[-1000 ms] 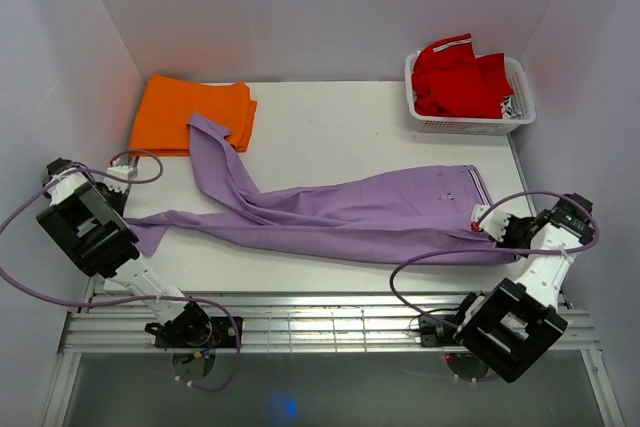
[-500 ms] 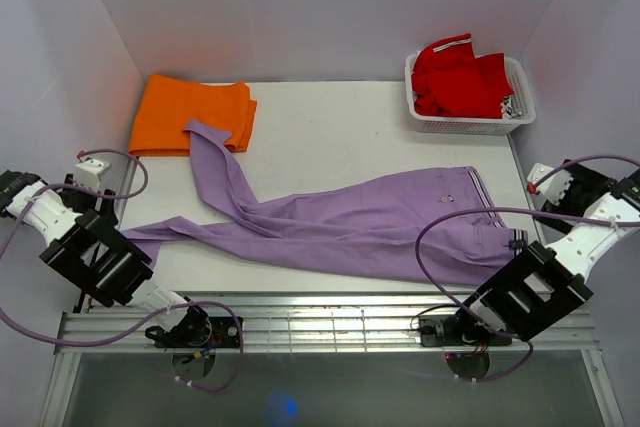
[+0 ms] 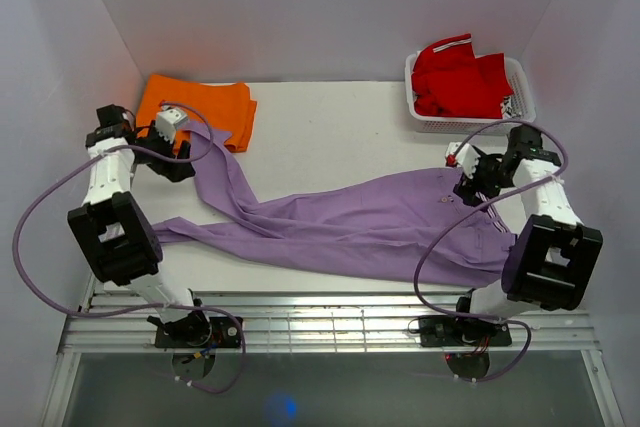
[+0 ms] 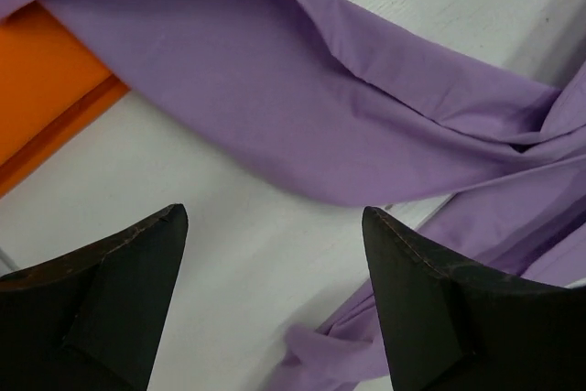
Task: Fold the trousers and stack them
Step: Flatten the trousers out
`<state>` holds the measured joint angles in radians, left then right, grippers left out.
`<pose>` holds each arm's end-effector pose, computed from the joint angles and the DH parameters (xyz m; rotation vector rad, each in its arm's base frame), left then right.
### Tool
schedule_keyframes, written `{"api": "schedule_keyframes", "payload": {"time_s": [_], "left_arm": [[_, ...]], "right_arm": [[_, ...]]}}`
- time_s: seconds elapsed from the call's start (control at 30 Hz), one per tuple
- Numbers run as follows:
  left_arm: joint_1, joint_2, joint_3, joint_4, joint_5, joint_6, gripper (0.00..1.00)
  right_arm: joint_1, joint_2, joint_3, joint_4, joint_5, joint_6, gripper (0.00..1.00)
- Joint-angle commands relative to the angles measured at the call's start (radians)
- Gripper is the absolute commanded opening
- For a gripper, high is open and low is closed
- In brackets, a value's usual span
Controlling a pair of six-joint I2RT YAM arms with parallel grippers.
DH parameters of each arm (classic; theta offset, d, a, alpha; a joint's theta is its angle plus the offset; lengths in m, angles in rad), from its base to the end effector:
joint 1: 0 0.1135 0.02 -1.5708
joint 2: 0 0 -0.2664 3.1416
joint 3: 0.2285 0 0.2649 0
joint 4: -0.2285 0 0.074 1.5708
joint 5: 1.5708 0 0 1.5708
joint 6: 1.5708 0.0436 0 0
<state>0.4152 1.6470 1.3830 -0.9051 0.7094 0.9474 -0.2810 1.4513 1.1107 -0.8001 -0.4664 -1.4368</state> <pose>0.3289 0.1139 0.2712 0.7954 2.2388 -0.3778 0.2923 -0.0640 0.2457 -1.4831 2.0353 -0.0257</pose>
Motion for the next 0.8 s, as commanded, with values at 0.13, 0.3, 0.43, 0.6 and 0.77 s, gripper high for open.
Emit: {"api": "schedule_keyframes", "payload": {"time_s": [0.13, 0.3, 0.43, 0.6, 0.77], "left_arm": [[-0.085, 0.282, 0.278, 0.118, -0.149, -0.203, 0.88], [-0.085, 0.361, 0.355, 0.038, -0.227, -0.182, 0.85], [-0.049, 0.35, 0.317, -0.081, -0.26, -0.092, 0.85], [0.117, 0.352, 0.344, -0.24, -0.212, -0.041, 0.87], [0.235, 0.304, 0.28, -0.396, -0.222, 0.138, 0.88]], "right_arm": [[0.127, 0.188, -0.086, 0.315, 0.245, 0.226, 0.8], [0.128, 0.398, 0.014, 0.423, 0.377, 0.343, 0.77], [0.137, 0.498, 0.129, 0.475, 0.455, 0.444, 0.77], [0.166, 0.529, 0.265, 0.448, 0.451, 0.512, 0.81], [0.171, 0.388, 0.347, 0.285, 0.302, 0.53, 0.91]]}}
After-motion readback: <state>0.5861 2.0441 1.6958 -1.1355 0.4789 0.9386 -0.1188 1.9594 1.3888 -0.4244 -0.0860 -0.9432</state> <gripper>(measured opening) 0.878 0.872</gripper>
